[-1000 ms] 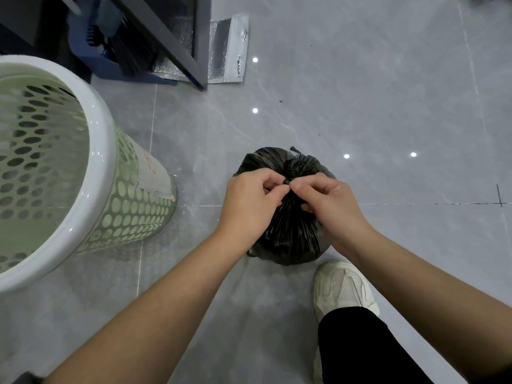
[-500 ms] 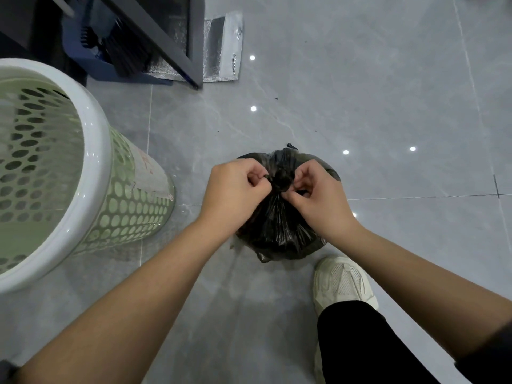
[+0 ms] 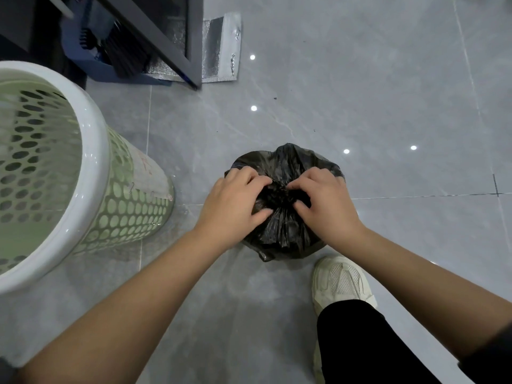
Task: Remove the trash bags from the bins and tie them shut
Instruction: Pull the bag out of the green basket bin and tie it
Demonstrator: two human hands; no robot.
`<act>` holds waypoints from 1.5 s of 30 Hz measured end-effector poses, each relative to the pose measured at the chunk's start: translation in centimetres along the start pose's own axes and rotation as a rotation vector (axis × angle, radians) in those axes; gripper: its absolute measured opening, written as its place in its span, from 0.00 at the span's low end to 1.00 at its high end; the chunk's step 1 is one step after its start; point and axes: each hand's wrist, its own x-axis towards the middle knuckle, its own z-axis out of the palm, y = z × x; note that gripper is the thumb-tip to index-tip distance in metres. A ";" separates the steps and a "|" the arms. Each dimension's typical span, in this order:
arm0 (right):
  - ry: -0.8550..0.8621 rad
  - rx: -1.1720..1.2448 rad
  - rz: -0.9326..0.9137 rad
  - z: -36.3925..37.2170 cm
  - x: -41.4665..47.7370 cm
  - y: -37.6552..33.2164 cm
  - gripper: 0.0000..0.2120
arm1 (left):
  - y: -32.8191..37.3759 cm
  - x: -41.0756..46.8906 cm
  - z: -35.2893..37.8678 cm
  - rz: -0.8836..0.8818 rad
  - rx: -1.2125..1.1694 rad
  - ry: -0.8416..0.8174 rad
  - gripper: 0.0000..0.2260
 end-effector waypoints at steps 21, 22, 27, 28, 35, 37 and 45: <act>0.167 0.158 0.282 -15.3 -7.9 6.2 0.05 | 16.5 7.4 -3.7 0.361 -0.157 -0.021 0.07; 0.170 0.151 0.322 -17.3 -8.9 6.5 0.05 | 18.5 8.0 -4.6 0.394 -0.161 -0.055 0.08; 0.206 0.115 0.474 -28.7 -14.0 8.2 0.04 | 30.0 10.8 -10.3 0.529 -0.183 -0.176 0.09; 0.217 0.113 0.499 -31.2 -14.9 8.4 0.04 | 32.5 11.3 -11.7 0.550 -0.185 -0.191 0.09; 0.253 0.166 0.629 -49.1 -19.6 8.2 0.02 | 47.5 14.3 -23.5 0.644 -0.179 -0.325 0.08; 0.244 0.174 0.644 -53.6 -20.3 7.6 0.03 | 50.8 15.0 -27.1 0.648 -0.180 -0.355 0.08; 0.243 0.199 0.627 -67.5 -19.8 7.5 0.03 | 60.2 19.0 -37.8 0.648 -0.116 -0.395 0.09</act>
